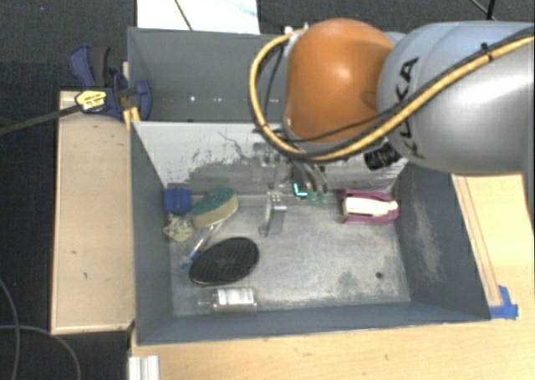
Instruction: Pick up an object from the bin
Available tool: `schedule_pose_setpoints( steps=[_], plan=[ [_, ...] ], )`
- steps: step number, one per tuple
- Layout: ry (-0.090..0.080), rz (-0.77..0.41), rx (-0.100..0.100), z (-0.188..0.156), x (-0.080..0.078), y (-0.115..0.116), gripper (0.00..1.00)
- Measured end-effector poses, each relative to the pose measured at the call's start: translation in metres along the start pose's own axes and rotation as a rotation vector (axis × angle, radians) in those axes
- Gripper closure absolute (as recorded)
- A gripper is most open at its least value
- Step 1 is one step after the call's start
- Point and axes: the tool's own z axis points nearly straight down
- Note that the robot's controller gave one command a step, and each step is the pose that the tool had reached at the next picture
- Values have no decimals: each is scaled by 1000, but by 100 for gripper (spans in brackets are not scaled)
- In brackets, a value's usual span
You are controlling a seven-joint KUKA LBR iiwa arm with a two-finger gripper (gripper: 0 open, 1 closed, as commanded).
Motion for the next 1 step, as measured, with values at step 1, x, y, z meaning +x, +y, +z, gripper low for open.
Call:
schedule_pose_setpoints(
  steps=[1],
  plan=[
    [2, 47, 1, 129, 19, 22, 0]
  ],
)
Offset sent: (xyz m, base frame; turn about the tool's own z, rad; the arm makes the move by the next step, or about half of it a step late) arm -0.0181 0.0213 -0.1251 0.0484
